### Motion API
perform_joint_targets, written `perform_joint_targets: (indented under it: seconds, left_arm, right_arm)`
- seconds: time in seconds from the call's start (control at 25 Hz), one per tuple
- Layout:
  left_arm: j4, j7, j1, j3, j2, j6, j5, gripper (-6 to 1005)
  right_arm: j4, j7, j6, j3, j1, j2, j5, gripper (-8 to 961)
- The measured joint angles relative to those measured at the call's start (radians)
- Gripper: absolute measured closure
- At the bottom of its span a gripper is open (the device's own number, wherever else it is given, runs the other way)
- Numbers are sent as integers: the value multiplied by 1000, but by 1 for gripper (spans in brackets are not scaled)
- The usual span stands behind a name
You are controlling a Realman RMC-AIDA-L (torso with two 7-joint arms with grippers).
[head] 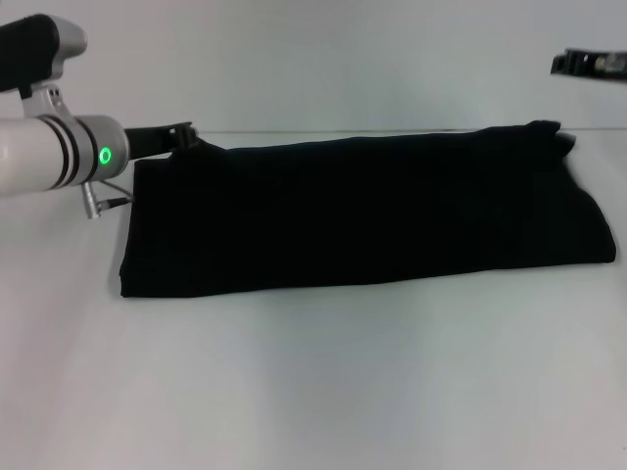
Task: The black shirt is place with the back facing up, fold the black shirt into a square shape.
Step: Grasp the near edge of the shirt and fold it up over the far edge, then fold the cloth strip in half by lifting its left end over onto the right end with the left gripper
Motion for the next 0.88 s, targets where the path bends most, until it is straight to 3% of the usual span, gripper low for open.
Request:
perform_joint_targets:
  seconds: [0.16, 0.2, 0.28, 0.32, 0.48, 0.76, 0.88]
  left_arm:
    - [59, -174, 5, 5, 27, 173, 0, 958]
    - [75, -230, 12, 2, 43, 237, -3, 957]
    - [83, -257, 20, -2, 55, 279, -13, 821]
    - [96, -278, 61, -26, 81, 384, -84, 753]
    - [101, -197, 161, -106, 87, 558, -288, 599]
    - [57, -176, 302, -265, 78, 805, -369, 284]
    - [46, -219, 352, -291, 71, 859, -364, 279]
  right_arm:
    - [-82, 44, -147, 13, -11, -31, 5, 759]
    - [-122, 44, -189, 21, -23, -30, 11, 711]
    - [-201, 19, -247, 34, -59, -15, 51, 615]
    - [-238, -4, -276, 39, -84, -2, 82, 567]
    - [-342, -186, -401, 43, -230, 47, 350, 304]
    - [-246, -597, -698, 77, -456, 97, 784, 165]
    - [-164, -734, -818, 111, -492, 103, 848, 106]
